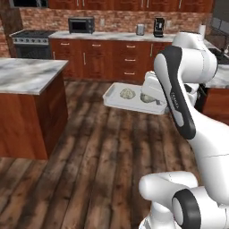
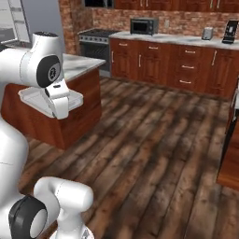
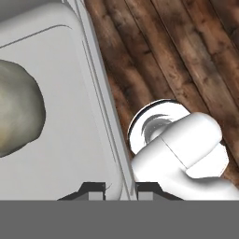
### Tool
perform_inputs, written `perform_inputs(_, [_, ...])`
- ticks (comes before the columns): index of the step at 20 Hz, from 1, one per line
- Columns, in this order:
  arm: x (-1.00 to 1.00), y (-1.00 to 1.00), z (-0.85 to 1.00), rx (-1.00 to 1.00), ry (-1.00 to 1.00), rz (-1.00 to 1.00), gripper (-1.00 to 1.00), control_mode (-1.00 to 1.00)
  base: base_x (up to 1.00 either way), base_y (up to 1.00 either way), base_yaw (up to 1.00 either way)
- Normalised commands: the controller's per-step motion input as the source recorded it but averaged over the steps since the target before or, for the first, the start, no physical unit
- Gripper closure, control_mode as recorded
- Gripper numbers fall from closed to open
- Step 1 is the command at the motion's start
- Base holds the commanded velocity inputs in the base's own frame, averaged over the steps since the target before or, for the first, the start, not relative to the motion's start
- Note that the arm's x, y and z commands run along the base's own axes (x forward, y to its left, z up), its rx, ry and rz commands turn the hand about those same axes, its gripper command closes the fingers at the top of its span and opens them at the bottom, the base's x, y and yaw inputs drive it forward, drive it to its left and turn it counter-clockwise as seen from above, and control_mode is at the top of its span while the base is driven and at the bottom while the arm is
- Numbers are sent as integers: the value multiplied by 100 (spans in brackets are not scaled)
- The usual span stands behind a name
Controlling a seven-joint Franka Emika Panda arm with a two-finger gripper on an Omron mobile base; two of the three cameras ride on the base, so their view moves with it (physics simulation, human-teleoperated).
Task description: Place two dumplings into each of the tupperware containers and then place the containers in the fridge.
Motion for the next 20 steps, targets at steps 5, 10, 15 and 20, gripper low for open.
perform_inputs(5, [0, 0, 0, 0, 0, 0, 100, 100, 100, -32, 17])
perform_inputs(10, [0, 0, 0, 0, 0, 0, 100, 100, 100, -54, 14])
perform_inputs(15, [0, 0, 0, 0, 0, 0, 100, 100, 100, -18, 9])
perform_inputs(20, [0, 0, 0, 0, 0, 0, 100, 100, 100, -5, 6])
